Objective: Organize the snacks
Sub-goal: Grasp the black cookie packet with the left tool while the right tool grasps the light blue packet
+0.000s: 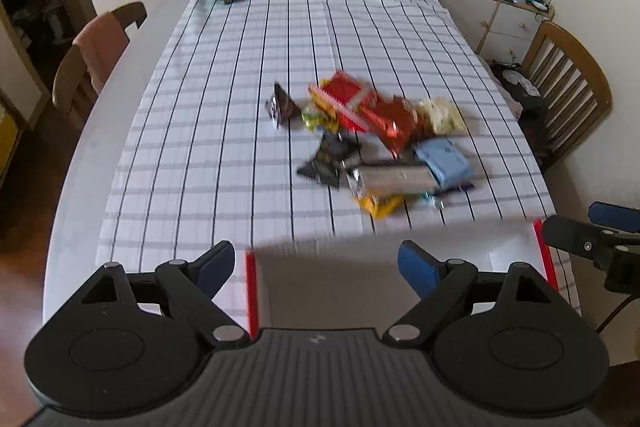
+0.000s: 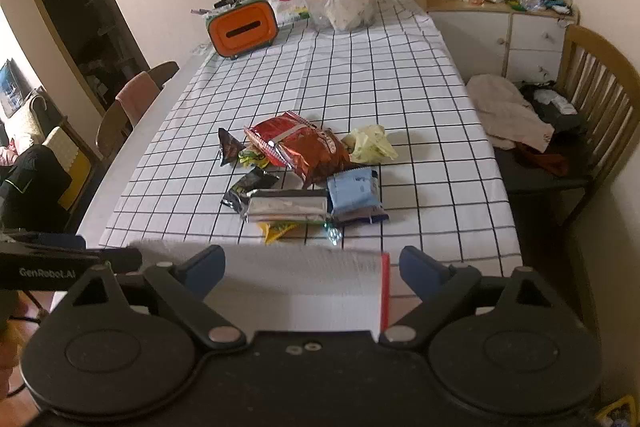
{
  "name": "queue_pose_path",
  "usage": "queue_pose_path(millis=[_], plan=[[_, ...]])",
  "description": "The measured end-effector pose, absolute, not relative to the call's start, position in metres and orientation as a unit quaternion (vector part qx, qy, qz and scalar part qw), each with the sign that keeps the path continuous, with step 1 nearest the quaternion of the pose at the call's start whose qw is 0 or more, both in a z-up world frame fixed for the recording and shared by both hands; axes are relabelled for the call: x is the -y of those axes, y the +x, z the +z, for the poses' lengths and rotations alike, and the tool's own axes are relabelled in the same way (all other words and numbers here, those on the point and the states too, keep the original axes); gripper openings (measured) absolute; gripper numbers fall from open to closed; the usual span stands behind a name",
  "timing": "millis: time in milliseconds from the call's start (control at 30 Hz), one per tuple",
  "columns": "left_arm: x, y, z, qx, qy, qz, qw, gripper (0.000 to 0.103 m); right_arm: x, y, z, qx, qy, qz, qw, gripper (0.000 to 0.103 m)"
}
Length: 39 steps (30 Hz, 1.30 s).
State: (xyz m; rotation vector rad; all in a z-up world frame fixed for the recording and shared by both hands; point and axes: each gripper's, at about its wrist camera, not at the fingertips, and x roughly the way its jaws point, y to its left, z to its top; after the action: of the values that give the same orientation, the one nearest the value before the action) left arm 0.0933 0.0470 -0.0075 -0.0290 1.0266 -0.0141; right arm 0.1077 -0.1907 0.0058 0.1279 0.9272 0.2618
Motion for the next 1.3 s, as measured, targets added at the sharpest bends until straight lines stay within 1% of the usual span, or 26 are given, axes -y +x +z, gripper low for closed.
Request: queue_pose_path(millis=[267,400,567,733,800,933,1067,1167,1200,1300], plan=[[-0.05,0.169,0.001,-0.493,0.024,-0.03,0.869,0.089,0.182,0.175,0.008,-0.469,0.039,0.115,0.875,0.093],[-0.049,0.21,-0.01,-0.513,0.03,-0.033,0.857,0.089,0.177,0.211,0.0,-0.493,0.04,0.106,0.862,0.091],[-0.045,0.25,-0.037,-0.553,0.033,-0.05,0.831,0.089,0.174,0.248,-0.022,-0.53,0.039,0.088,0.842,0.089],[-0.042,0.274,-0.07,-0.59,0.03,-0.055,0.805,0.089,0.175,0.272,-0.056,-0.577,0.044,0.077,0.812,0.085],[-0.041,0.283,-0.082,-0.604,0.029,-0.051,0.795,0.089,0.173,0.278,-0.069,-0.591,0.038,0.075,0.802,0.08],[-0.043,0.297,-0.096,-0.616,0.014,-0.048,0.786,0.089,0.17,0.287,-0.091,-0.614,0.029,0.077,0.785,0.075],[-0.044,0.308,-0.109,-0.626,0.01,-0.037,0.779,0.089,0.168,0.29,-0.104,-0.627,0.013,0.081,0.775,0.07],[-0.044,0.311,-0.118,-0.634,0.008,-0.038,0.773,0.089,0.168,0.29,-0.109,-0.634,0.009,0.089,0.768,0.069],[-0.043,0.311,-0.121,-0.635,0.01,-0.039,0.772,0.087,0.168,0.291,-0.11,-0.636,0.008,0.093,0.766,0.068],[-0.041,0.312,-0.128,-0.641,0.018,-0.042,0.766,0.075,0.166,0.292,-0.115,-0.638,0.0,0.097,0.764,0.065]])
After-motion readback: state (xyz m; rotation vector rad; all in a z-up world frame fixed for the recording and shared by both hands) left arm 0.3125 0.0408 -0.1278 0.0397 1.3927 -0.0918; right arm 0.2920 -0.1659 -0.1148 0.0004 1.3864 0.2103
